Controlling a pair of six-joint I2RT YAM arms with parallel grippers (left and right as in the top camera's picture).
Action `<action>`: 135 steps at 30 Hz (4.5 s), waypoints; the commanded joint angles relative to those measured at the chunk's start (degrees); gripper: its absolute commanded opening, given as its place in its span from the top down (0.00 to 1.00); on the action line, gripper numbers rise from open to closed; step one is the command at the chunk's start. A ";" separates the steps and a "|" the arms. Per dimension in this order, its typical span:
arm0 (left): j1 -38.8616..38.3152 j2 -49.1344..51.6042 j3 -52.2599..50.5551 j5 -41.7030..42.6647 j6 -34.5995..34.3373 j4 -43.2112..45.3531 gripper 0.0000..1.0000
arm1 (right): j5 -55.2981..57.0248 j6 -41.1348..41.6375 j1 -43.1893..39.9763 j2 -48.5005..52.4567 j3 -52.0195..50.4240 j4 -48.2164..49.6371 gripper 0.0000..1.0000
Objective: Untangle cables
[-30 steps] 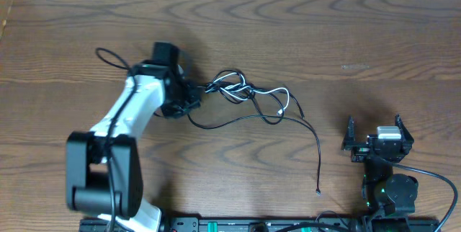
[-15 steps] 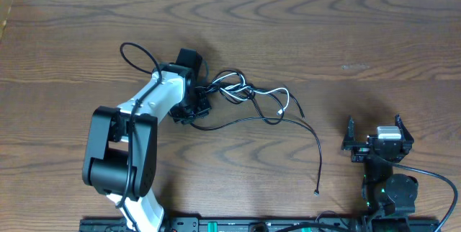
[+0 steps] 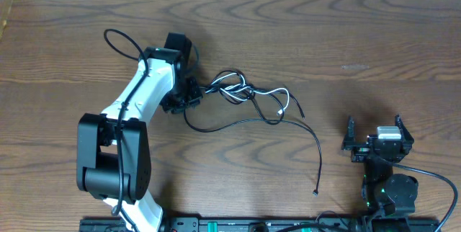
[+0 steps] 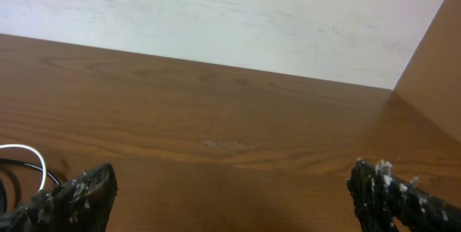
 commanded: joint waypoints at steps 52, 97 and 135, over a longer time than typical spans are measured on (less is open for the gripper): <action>1.40 0.04 -9.60 16.83 -19.63 5.55 0.43 | -0.13 -0.42 -0.42 -0.31 -0.09 -0.17 0.01; -12.55 0.07 -13.35 3.74 -34.51 11.17 0.86 | -0.13 -0.39 -0.42 -0.31 -0.09 -0.17 0.01; -13.25 1.60 8.09 -4.04 -19.89 12.57 0.56 | -0.13 -0.42 -0.42 -0.31 -0.09 -0.17 0.01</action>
